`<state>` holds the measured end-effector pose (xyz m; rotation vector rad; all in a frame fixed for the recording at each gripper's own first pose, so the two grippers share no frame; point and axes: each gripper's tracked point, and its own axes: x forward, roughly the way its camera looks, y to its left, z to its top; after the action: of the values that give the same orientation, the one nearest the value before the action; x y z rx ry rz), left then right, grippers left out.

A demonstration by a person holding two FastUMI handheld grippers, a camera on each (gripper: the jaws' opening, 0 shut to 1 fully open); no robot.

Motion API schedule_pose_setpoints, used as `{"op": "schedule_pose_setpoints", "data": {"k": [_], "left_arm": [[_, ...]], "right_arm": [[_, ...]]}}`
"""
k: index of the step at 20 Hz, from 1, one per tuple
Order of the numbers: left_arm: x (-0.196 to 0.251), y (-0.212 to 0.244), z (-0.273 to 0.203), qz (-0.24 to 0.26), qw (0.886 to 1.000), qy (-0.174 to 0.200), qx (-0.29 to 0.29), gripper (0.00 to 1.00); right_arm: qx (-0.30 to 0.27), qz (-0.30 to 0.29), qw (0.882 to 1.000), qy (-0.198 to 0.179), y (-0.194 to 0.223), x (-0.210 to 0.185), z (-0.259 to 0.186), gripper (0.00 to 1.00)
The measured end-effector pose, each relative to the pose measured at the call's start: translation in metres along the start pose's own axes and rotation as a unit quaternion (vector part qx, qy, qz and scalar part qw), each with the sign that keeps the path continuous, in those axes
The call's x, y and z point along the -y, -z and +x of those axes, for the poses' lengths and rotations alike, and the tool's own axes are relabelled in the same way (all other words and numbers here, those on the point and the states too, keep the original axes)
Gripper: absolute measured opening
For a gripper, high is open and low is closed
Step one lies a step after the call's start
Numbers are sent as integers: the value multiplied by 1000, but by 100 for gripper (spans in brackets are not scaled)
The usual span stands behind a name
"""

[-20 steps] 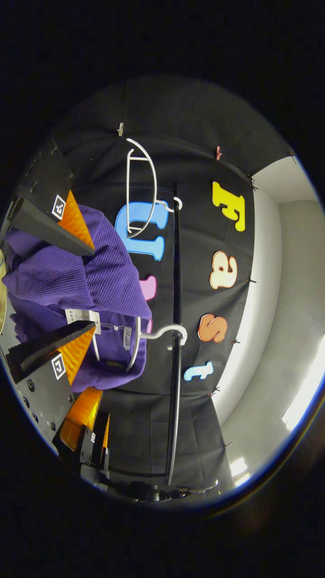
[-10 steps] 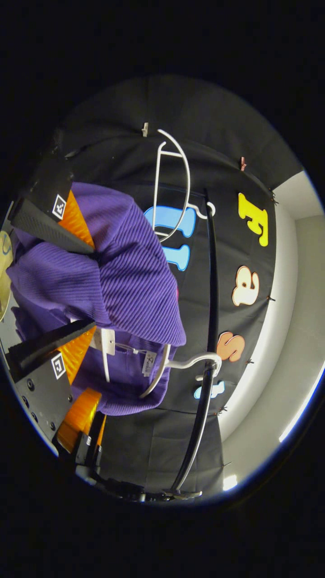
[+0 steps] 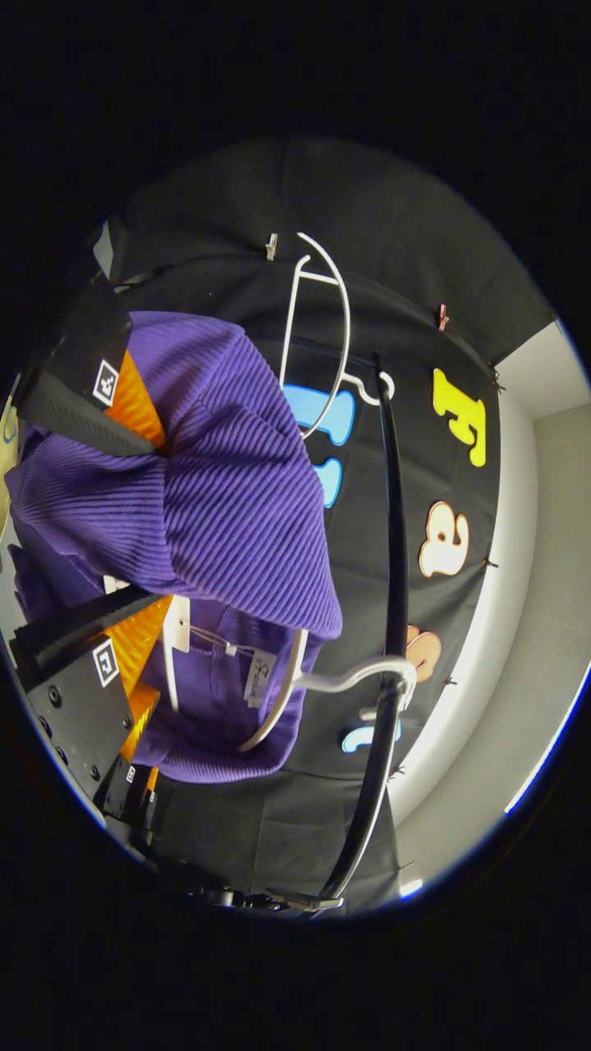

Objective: Grasp the clothes on the hanger with both hands and then place them into the laundry hamper below.

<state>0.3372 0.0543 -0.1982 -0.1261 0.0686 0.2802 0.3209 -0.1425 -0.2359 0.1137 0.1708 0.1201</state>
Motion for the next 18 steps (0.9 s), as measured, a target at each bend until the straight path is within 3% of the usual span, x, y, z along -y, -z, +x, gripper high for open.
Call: {"op": "schedule_pose_setpoints", "data": {"k": [2, 3, 4, 5, 7, 12, 18], "left_arm": [[-9, -2, 4, 2, 1000, -11, 7, 71], [-12, -3, 7, 0, 1000, -14, 7, 58], [-16, -3, 7, -1, 1000, -17, 2, 44], [-19, -4, 9, 1, 1000, -20, -1, 31], [-22, -1, 15, 4, 1000, -17, -13, 16], [-31, -7, 8, -1, 999, -28, -16, 10], [-53, -44, -29, 22, 997, -70, 7, 10]], "right_arm": [[2, 3, 1000, -8, -2, 8, 12, 68], [-1, 13, 1000, -16, -2, 9, 20, 55], [-2, 20, 1000, -10, -2, 15, 20, 55], [4, 24, 1000, -4, -4, 22, 24, 43], [12, 20, 1000, -8, -5, 24, 28, 18], [32, 8, 999, -42, -17, 33, 22, 18], [66, 69, 995, -23, -46, 67, 4, 14]]}}
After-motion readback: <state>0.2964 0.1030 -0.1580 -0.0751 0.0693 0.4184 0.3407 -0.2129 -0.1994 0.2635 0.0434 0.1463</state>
